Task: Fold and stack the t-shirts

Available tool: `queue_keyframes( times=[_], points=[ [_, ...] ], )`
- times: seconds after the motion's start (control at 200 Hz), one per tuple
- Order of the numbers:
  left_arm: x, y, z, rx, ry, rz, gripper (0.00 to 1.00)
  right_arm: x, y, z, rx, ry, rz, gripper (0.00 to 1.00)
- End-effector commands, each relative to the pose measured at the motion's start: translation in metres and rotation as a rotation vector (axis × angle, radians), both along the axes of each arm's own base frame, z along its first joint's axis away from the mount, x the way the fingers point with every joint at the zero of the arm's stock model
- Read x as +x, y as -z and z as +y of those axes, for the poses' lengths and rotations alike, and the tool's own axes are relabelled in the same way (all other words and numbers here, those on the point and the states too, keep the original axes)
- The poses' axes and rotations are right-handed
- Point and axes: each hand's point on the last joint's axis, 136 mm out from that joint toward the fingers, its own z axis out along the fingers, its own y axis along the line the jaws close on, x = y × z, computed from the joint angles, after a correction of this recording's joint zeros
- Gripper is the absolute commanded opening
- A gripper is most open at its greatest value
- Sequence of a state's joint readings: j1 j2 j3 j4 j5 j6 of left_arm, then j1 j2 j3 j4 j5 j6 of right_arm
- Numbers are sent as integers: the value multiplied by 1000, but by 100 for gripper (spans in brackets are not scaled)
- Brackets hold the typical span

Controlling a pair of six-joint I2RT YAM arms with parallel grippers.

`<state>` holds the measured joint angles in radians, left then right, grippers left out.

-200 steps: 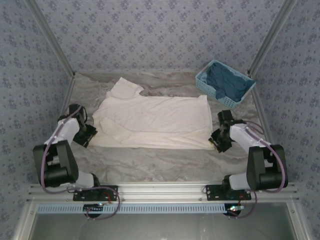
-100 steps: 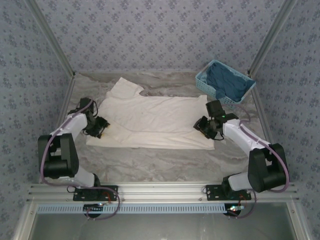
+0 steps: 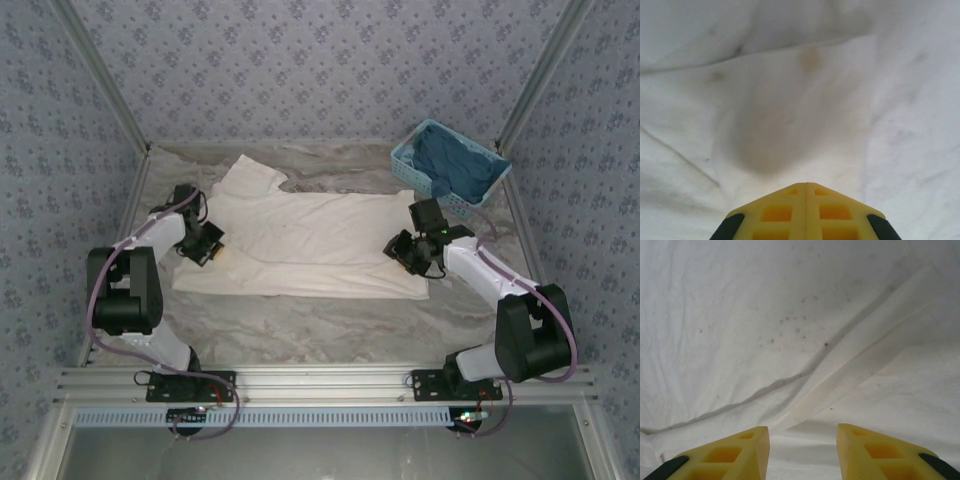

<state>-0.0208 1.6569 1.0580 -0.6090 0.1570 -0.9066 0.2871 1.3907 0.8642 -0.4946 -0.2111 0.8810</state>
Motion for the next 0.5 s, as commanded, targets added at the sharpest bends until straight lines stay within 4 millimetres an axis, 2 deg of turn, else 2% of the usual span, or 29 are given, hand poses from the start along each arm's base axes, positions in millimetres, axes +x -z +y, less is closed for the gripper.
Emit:
queue_keyframes(
  times=[0.0,0.08,0.155,0.235,0.285,0.395,0.425,0.5],
  points=[
    [4,-10,4,44,12,10,0,3,-9,3,9,-12,0,41],
    [-9,-13,5,73,28,70,0,3,-10,4,7,-20,-2,42],
    [-24,-11,5,73,24,109,18,2,-10,4,3,-27,-3,43],
    [-40,-6,-7,1,-1,117,31,2,-11,7,25,-41,-11,45],
    [-48,-3,-16,-45,-23,122,37,8,-15,17,76,-68,-50,48],
    [-65,-1,-33,-125,-90,111,38,23,-37,55,255,-170,-179,51],
    [-60,-3,-39,-147,-100,74,39,25,-44,64,294,-198,-205,52],
    [-67,-1,-52,-178,-125,80,42,26,-52,81,342,-247,-234,52]
  ],
)
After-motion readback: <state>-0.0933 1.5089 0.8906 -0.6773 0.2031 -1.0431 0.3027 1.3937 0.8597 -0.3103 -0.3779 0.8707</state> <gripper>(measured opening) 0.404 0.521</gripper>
